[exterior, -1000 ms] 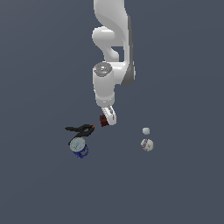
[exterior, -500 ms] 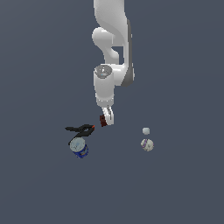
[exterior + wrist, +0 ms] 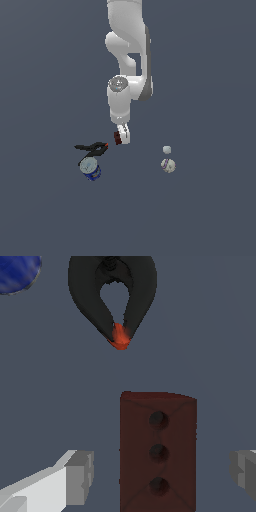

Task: Pick up a designated object from a clutter of objects.

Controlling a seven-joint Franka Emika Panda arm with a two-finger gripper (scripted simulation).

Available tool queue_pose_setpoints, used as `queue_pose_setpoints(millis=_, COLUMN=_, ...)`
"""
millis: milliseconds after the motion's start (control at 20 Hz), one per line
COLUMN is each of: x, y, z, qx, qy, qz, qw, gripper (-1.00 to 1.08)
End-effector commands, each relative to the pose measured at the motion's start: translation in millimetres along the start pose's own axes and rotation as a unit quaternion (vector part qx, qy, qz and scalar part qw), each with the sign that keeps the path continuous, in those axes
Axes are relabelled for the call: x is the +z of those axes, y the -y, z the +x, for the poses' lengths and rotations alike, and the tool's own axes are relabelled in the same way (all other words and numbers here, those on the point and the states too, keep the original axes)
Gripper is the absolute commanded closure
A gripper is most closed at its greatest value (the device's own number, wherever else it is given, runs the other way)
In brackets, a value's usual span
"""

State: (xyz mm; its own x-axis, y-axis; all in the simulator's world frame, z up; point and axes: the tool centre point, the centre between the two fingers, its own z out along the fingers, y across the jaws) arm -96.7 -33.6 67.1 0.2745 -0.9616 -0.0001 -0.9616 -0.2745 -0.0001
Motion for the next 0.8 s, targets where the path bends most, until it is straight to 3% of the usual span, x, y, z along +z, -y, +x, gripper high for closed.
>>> queue_pose_setpoints(millis=0, x=8.7, y=-0.5, z=0.0, qx=0.0, qy=0.0, qz=0.0, qw=1.0, gripper=-0.92)
queue_pose_setpoints(millis=350, x=35.4, y=-0.8, z=-0.3, qx=0.002, qy=0.0, qz=0.0, qw=1.0, gripper=-0.92)
queue_pose_setpoints(millis=750, x=40.0, y=-0.1, z=0.1, qx=0.002, qy=0.0, qz=0.0, qw=1.0, gripper=-0.92)
